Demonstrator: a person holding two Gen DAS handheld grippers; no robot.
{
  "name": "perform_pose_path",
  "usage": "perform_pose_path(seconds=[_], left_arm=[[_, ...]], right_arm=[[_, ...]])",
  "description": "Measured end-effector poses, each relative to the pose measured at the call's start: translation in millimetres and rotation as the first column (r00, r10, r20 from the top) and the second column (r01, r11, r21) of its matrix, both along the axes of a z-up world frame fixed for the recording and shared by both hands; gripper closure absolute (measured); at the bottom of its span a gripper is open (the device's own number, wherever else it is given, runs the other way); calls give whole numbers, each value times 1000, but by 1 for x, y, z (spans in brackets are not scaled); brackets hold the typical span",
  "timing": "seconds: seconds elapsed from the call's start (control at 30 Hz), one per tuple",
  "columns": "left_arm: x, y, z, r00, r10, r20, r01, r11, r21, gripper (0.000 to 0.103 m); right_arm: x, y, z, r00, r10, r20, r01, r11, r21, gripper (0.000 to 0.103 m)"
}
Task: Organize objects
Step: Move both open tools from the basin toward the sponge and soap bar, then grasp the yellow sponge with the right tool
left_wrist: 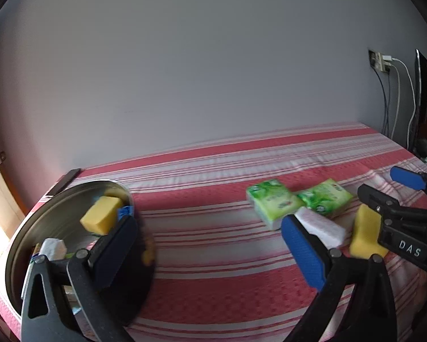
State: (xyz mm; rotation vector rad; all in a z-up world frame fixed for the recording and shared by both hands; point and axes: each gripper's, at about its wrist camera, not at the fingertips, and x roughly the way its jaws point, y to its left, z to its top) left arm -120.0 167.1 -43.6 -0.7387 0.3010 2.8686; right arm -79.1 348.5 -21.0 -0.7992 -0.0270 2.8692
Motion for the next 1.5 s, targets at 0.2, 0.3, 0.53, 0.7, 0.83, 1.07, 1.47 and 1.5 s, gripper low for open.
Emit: perform_pose_path(seconds=[0.2, 0.3, 0.53, 0.7, 0.83, 1.07, 1.47, 1.5], left_arm=[[-2, 24, -2, 999, -37, 11, 37, 999, -30, 0], [-4, 33, -5, 999, -49, 16, 49, 998, -46, 0], [-8, 36, -13, 998, -49, 33, 52, 996, -67, 0], [-9, 36, -15, 998, -44, 39, 47, 997, -68, 0], [-10, 38, -17, 998, -45, 44, 49, 996, -77, 0], [-15, 38, -23, 998, -38, 59, 43, 995, -86, 0], [-22, 29, -24, 998, -2, 59, 6, 997, -73, 0], [-22, 29, -24, 998, -2, 59, 7, 997, -72, 0]], right_arm=[[6, 13, -2, 1000, -19, 9, 19, 1000, -23, 32], [8, 16, -3, 1000, -20, 8, 21, 999, -31, 32], [7, 20, -6, 1000, -19, 14, 19, 998, -57, 31], [6, 20, -6, 1000, -18, 16, 19, 998, -58, 31], [6, 19, -6, 1000, -18, 17, 19, 998, -56, 31], [5, 20, -7, 1000, -8, 19, 9, 997, -74, 31], [-1, 10, -10, 998, 25, 54, -23, 999, -40, 31], [-2, 10, -10, 998, 28, 58, -26, 999, -38, 31]])
